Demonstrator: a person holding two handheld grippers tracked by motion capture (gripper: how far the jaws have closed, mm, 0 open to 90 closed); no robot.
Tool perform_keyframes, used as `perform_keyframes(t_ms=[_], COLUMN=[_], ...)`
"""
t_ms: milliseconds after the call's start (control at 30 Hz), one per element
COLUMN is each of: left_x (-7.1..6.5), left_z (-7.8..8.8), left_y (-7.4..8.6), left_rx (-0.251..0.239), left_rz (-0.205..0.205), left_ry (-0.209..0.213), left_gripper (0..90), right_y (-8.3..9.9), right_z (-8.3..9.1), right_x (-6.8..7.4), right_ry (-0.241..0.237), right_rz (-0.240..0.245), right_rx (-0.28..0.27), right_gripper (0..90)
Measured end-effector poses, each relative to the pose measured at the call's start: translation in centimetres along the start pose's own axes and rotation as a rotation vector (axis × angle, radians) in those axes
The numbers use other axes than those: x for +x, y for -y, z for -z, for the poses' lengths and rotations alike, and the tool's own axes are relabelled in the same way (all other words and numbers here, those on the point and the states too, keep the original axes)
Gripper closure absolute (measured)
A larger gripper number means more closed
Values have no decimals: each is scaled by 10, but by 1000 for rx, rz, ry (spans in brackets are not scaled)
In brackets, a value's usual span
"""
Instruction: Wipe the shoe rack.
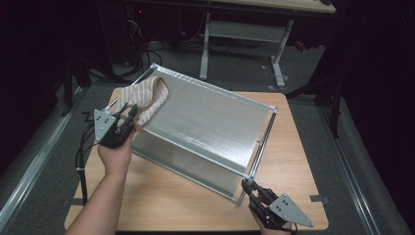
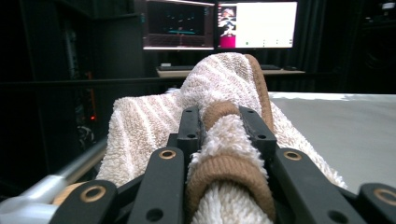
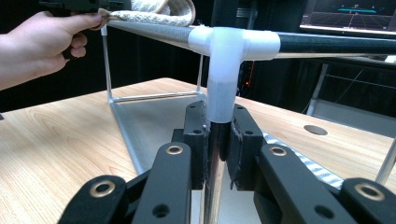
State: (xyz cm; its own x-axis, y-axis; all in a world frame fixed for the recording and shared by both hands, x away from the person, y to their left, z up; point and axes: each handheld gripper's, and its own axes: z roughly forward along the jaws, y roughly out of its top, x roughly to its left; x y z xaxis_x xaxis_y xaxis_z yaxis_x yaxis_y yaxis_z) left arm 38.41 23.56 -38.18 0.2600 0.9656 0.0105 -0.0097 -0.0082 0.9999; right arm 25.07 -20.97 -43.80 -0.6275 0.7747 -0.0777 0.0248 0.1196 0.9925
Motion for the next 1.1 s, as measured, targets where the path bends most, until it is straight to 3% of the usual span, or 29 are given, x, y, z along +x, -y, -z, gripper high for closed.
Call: perform_keyframes(t_ms=[433,600,800,933,967,1000,1100], left_x=[-56,-93,-130,-152,-163,-164,-178], left_z=[7,12,18,22,21,23,25], left_y=[0,0,1,1,1,1,0], left_rx=[-7,-14,-29,-33,-61,-36,-37], left_rz=[-14,-22,15,5,60,-7,-14], left_ry=[106,182,260,302,316,322,349], left_gripper=[729,729,729,729,729,729,728], right_y=[0,0,0,0,0,0,0], right_z=[0,0,0,0,1,1,1], right_x=[0,0,0,1,0,0,0], right_ry=[0,0,0,0,0,0,1], right_rz=[-6,-4,-6,-5,-2,-2,-2], right_rx=[-1,0,0,1,1,1,3], right_gripper=[801,801,801,800,800,800,800])
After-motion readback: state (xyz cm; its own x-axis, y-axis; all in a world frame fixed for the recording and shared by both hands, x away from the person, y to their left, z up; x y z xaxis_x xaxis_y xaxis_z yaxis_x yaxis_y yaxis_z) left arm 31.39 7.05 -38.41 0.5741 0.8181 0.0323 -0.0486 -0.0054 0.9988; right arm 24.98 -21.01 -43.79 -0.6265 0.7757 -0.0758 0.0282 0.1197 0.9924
